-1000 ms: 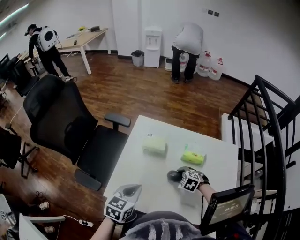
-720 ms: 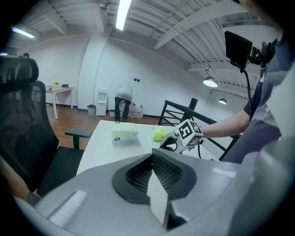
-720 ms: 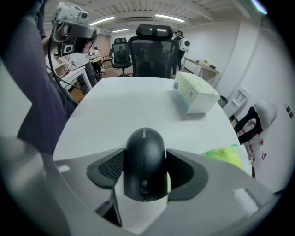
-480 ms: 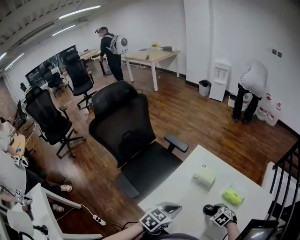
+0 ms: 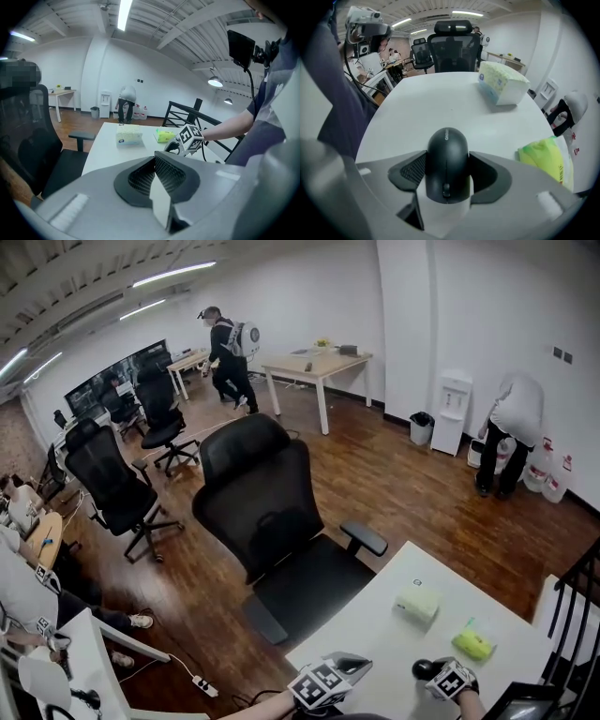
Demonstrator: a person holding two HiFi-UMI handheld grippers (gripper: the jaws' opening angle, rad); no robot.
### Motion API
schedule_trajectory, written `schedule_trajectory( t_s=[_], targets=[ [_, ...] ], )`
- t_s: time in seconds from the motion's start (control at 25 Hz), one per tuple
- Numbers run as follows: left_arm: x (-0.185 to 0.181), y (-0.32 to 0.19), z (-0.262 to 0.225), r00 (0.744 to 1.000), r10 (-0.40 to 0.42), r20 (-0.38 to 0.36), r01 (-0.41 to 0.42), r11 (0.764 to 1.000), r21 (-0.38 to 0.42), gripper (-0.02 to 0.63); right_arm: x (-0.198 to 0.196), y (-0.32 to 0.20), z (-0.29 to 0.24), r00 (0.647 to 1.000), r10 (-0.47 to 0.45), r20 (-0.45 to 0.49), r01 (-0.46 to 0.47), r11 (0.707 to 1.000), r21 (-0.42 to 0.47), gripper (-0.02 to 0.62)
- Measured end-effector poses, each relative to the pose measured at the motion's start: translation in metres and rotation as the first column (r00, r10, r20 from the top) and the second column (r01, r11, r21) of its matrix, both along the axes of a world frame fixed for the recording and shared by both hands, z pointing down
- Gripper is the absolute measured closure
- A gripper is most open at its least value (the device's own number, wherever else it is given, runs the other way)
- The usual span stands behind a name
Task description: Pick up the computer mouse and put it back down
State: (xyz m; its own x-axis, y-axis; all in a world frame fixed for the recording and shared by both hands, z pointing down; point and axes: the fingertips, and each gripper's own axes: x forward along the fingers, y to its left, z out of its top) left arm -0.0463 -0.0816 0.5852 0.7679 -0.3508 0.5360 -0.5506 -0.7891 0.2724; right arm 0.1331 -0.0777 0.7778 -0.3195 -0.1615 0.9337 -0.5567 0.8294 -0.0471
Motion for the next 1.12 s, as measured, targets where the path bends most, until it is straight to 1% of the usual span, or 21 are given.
schedule_trajectory(
  t_s=[0.24, 0.36, 0.52, 0.56, 0.6, 0.64, 0.72, 0.8, 0.88, 0.92, 0.96, 1.0, 1.04, 1.08, 1.12],
  targets=[
    [-0.002, 0.008, 0.0, 1.0, 0.004, 0.006, -0.004, 1.0, 0.006, 0.589, -0.004, 0.001, 0.001, 1.0, 0.001, -0.003, -0.001, 1.0, -0.024, 0.307],
    [-0.009, 0.01, -0.001, 1.0, -0.006, 0.01, 0.006, 1.0, 0.008, 0.589, -0.007, 0.0, 0.002, 1.0, 0.002, 0.0, -0.002, 1.0, -0.027, 0.308],
    [-0.023, 0.015, -0.004, 1.0, -0.029, 0.008, 0.029, 1.0, 0.011, 0.589, -0.008, 0.004, 0.002, 1.0, -0.003, -0.02, 0.002, 0.999, -0.038, 0.307],
    [-0.027, 0.016, -0.005, 0.999, -0.036, 0.007, 0.036, 0.999, 0.011, 0.589, -0.008, 0.007, 0.001, 1.0, -0.009, -0.022, 0.008, 0.999, -0.054, 0.262],
    [-0.03, 0.016, -0.005, 0.999, -0.043, 0.007, 0.043, 0.999, 0.011, 0.589, -0.008, 0.011, -0.003, 1.0, -0.016, -0.025, 0.015, 0.997, -0.07, 0.196],
    [-0.032, 0.017, -0.006, 0.999, -0.05, 0.006, 0.05, 0.999, 0.009, 0.589, -0.006, 0.014, -0.009, 0.999, -0.02, -0.026, 0.018, 0.997, -0.079, 0.19],
    [-0.034, 0.018, -0.005, 0.998, -0.059, 0.006, 0.059, 0.998, 0.005, 0.589, -0.002, 0.016, -0.027, 1.0, -0.019, -0.018, 0.018, 0.998, -0.059, 0.19],
    [-0.034, 0.019, -0.002, 0.998, -0.06, 0.007, 0.06, 0.998, 0.004, 0.589, -0.004, 0.015, -0.047, 0.999, -0.019, 0.031, 0.019, 1.0, 0.001, 0.19],
    [-0.033, 0.018, -0.002, 0.998, -0.056, 0.011, 0.056, 0.998, 0.01, 0.589, -0.014, 0.005, -0.08, 0.992, 0.014, 0.122, -0.025, 0.995, 0.095, 0.19],
    [-0.032, 0.018, -0.003, 0.998, -0.053, 0.013, 0.053, 0.999, 0.013, 0.589, -0.022, 0.0, -0.099, 0.981, 0.038, 0.19, -0.067, 0.987, 0.148, 0.192],
    [-0.031, 0.019, -0.004, 0.999, -0.049, 0.014, 0.049, 0.999, 0.014, 0.589, -0.031, -0.003, -0.12, 0.961, 0.057, 0.269, -0.111, 0.975, 0.191, 0.193],
    [-0.028, 0.022, -0.006, 0.999, -0.04, 0.014, 0.04, 0.999, 0.015, 0.589, -0.041, -0.002, -0.141, 0.935, 0.068, 0.349, -0.152, 0.963, 0.221, 0.193],
    [-0.024, 0.027, -0.007, 1.0, -0.025, 0.012, 0.025, 1.0, 0.014, 0.589, -0.049, 0.002, -0.16, 0.905, 0.073, 0.42, -0.188, 0.953, 0.239, 0.218],
    [-0.019, 0.033, -0.008, 1.0, -0.007, 0.008, 0.007, 1.0, 0.013, 0.589, -0.055, 0.008, -0.177, 0.874, 0.078, 0.479, -0.221, 0.943, 0.25, 0.278],
    [-0.013, 0.036, -0.008, 1.0, 0.009, 0.003, -0.009, 1.0, 0.015, 0.589, -0.059, 0.011, -0.19, 0.845, 0.084, 0.528, -0.252, 0.934, 0.254, 0.365]
  ],
)
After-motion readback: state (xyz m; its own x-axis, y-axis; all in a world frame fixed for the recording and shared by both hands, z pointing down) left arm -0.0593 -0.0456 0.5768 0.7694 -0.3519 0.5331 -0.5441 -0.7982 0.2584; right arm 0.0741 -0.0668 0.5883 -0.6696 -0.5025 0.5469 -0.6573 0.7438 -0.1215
